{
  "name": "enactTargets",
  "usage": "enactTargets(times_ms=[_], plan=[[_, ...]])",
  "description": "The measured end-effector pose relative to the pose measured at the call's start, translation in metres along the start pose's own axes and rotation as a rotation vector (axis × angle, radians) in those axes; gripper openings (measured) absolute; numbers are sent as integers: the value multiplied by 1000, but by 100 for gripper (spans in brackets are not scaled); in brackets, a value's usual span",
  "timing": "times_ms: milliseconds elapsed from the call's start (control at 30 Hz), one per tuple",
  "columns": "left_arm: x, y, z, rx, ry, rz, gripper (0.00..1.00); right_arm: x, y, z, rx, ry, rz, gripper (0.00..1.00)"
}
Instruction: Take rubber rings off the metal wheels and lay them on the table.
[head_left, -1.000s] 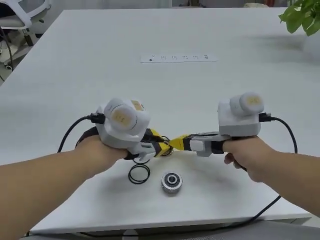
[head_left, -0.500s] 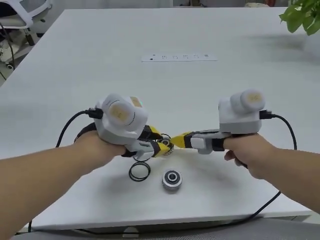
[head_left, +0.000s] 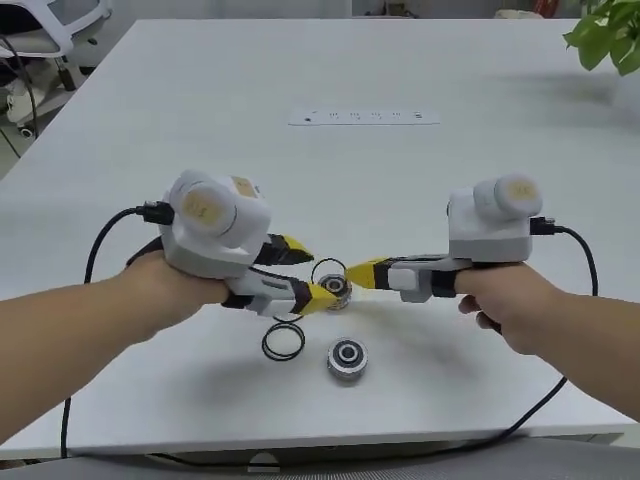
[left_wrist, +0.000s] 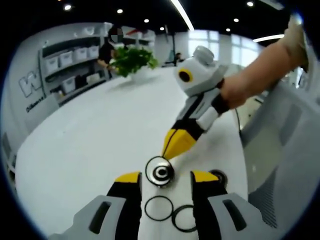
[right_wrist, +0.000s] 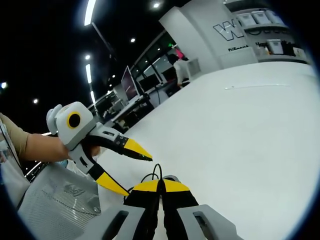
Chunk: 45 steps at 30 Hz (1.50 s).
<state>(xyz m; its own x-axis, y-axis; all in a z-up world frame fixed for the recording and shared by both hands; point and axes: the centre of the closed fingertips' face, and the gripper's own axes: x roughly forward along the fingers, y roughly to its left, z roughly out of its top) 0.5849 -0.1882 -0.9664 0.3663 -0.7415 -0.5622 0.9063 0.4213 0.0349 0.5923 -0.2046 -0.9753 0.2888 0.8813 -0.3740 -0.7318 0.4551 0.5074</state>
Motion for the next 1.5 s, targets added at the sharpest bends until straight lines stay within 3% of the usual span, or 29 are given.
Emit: enactTargets(times_ms=[400,967,1267,1500], plan=[[-33,-4,1,-26,-34,1,55,6,16,4,3,10,40,0],[-69,-8,-8,-60,-69,36,68,27,33,-2,-5,62,83,0],[-85,-5,-11,-93,-94,69,75,37,36,-10,-13,97,87,0],[-95,-6,-16,-119,-104,86,77,42,28,-14,-28,121,74,0]])
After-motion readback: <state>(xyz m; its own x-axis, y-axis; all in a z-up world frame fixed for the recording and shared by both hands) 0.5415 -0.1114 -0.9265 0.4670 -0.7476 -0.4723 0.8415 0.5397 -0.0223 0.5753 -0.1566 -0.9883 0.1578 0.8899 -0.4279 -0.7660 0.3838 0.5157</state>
